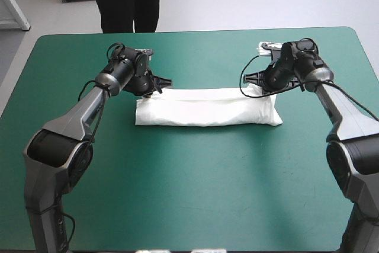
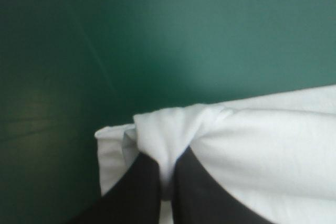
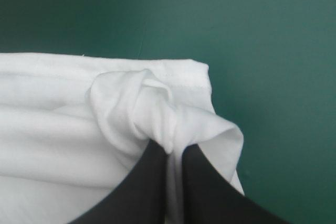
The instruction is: Fold the cloth
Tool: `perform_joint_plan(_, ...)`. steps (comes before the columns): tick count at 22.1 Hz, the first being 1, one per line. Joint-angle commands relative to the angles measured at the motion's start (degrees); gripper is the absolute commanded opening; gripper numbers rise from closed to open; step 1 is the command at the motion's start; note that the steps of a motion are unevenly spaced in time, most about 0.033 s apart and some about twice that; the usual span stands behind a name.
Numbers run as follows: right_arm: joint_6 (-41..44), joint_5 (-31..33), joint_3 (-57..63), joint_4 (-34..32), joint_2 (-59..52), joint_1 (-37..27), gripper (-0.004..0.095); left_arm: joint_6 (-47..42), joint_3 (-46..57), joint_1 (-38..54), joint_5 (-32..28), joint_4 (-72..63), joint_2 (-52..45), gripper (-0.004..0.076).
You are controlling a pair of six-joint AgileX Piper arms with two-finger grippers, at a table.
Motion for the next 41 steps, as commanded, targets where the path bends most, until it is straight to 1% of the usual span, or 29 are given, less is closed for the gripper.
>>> perform_joint_plan(1,-0.41,-1.44,-4.76,0.11,1.97,-0.51,-0.0017,-0.21,-6.26,0.24,0.25,1.00,1.80,-0.0010)
perform_joint_plan(3,-0.41,-1.55,-5.93,1.41,4.06,-0.51,-0.0017,0.28,-7.85,0.24,0.48,1.23,4.07,-0.0010)
perform_joint_plan(7,-1.83,-1.67,-6.29,1.41,5.40,-0.51,-0.0006,0.28,-8.12,0.24,0.63,1.23,5.27,-0.0010)
perform_joint_plan(8,-3.34,-0.90,-6.29,1.54,5.51,-0.51,0.0072,0.28,-8.12,0.24,0.63,1.23,5.41,-0.0005)
perform_joint_plan(9,-3.61,0.00,-6.40,1.66,5.51,-0.51,0.0188,0.78,-8.21,0.24,0.63,1.23,5.41,0.0022)
perform_joint_plan(10,-3.60,1.12,-6.69,1.66,5.51,-0.51,0.0318,2.90,-8.75,0.24,0.96,0.33,5.41,0.0078)
perform_joint_plan(11,-4.26,2.12,-7.09,2.46,5.51,-0.51,0.0462,6.49,-9.71,0.24,1.74,-1.35,5.41,0.0167)
perform_joint_plan(12,-4.26,2.94,-7.64,2.53,5.40,-0.51,0.0589,7.86,-10.72,0.24,2.96,-2.05,5.41,0.0245)
perform_joint_plan(13,-3.99,3.62,-8.50,2.53,5.17,-0.51,0.0675,7.86,-12.40,0.24,4.67,-1.76,5.41,0.0352)
perform_joint_plan(15,-3.99,3.94,-9.39,2.57,4.31,-0.51,0.0686,7.86,-14.64,0.24,6.69,-1.33,5.41,0.0447)
perform_joint_plan(17,-3.99,4.33,-10.57,2.19,2.88,-0.51,0.0668,7.86,-18.15,0.24,8.95,-0.22,5.30,0.0501)
perform_joint_plan(18,-3.99,4.59,-10.96,2.10,1.69,-0.51,0.0645,7.76,-20.47,0.24,10.11,0.20,5.19,0.0498)
perform_joint_plan(20,-3.99,4.94,-11.24,1.44,0.37,-0.51,0.0610,7.76,-22.61,0.13,10.62,0.20,4.94,0.0480)
perform_joint_plan(21,-3.99,5.31,-11.24,1.04,-0.27,-0.51,0.0596,7.76,-23.64,0.13,10.88,-0.08,4.70,0.0451)
perform_joint_plan(22,-3.99,5.62,-11.24,0.82,-1.04,-0.51,0.0587,8.04,-24.33,0.13,10.88,-0.35,4.42,0.0402)
perform_joint_plan(23,-3.99,6.16,-11.24,0.84,-1.50,-0.51,0.0575,8.02,-25.16,0.13,11.12,-0.86,4.31,0.0304)
perform_joint_plan(25,-3.89,7.19,-11.24,0.84,-2.38,-0.51,0.0557,9.75,-26.11,0.13,11.25,-2.87,3.76,0.0061)
perform_joint_plan(26,-3.35,7.75,-11.24,0.84,-2.85,-0.51,0.0551,11.87,-26.37,0.01,11.25,-4.38,3.53,-0.0001)
perform_joint_plan(27,-2.98,8.71,-11.24,0.84,-3.32,-0.51,0.0549,13.33,-26.86,-0.73,11.68,-7.58,3.26,0.0004)
perform_joint_plan(30,-2.98,8.95,-11.24,1.24,-3.82,-0.63,0.0549,14.22,-26.86,-3.87,12.43,-10.22,3.18,0.0001)
perform_joint_plan(32,-2.94,9.34,-11.24,1.24,-4.06,-0.63,0.0549,15.73,-26.86,-7.37,11.71,-10.22,3.38,-0.0010)
perform_joint_plan(35,-2.25,10.26,-11.24,1.83,-4.27,-1.39,0.0549,15.73,-26.86,-11.62,8.43,-10.22,3.91,-0.0010)
perform_joint_plan(36,-2.25,10.40,-11.24,2.66,-4.63,-2.40,0.0549,15.62,-26.86,-12.24,8.28,-10.51,4.89,-0.0010)
perform_joint_plan(39,-2.51,10.42,-11.24,5.68,-5.92,-6.59,0.0549,15.62,-26.86,-12.79,10.31,-13.05,8.08,-0.0010)
perform_joint_plan(40,-3.21,10.42,-11.24,7.41,-6.24,-9.05,0.0549,15.62,-26.86,-13.16,10.08,-13.17,9.68,-0.0010)
perform_joint_plan(41,-3.61,10.42,-11.24,8.47,-6.52,-10.23,0.0549,15.62,-26.86,-13.48,9.71,-13.17,10.44,-0.0010)
